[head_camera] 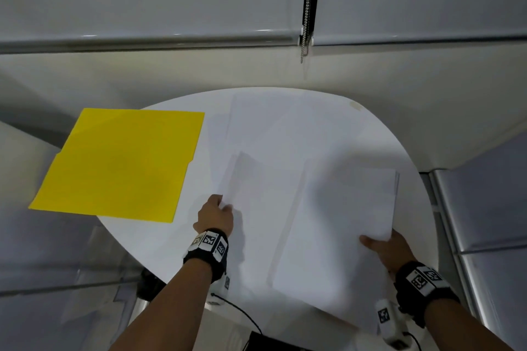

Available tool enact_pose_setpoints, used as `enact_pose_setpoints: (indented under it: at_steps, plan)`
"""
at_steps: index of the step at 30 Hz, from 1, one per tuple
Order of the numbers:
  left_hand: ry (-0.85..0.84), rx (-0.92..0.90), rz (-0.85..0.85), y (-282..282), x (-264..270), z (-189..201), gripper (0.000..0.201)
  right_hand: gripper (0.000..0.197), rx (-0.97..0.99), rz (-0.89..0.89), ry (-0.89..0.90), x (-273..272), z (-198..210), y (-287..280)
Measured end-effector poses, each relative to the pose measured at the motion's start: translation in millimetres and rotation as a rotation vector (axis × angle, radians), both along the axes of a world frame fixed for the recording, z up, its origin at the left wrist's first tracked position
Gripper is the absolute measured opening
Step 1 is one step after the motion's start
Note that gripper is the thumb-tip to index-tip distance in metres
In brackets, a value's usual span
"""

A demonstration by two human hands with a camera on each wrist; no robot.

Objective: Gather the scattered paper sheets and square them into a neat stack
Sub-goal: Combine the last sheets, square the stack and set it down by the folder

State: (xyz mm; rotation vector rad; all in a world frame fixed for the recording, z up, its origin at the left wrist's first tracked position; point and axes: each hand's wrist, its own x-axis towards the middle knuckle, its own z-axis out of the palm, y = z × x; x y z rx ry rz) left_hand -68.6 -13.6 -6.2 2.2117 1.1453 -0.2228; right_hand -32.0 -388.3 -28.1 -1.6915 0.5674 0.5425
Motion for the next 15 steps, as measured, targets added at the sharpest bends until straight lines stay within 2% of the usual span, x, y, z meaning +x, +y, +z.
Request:
enact_pose_setpoints:
  at_steps: [4,9,13,15]
  plan:
    - [-0.213,-0.024,-0.119,0,47,21,0.022,0.032,-0.022,-0.071,0.033,4,2,-18]
    - [-0.264,-0.046,-0.217,-4,134,24,0.017,0.032,-0.042,-0.173,0.044,5,-3,-35]
    - [-0.122,-0.052,-0.365,-14,187,12,0.016,0.035,-0.028,-0.219,0.055,4,-12,-35]
    - [-0.003,-0.018,-0.458,-22,200,5,0.025,0.034,-0.035,-0.232,0.047,5,-12,-34]
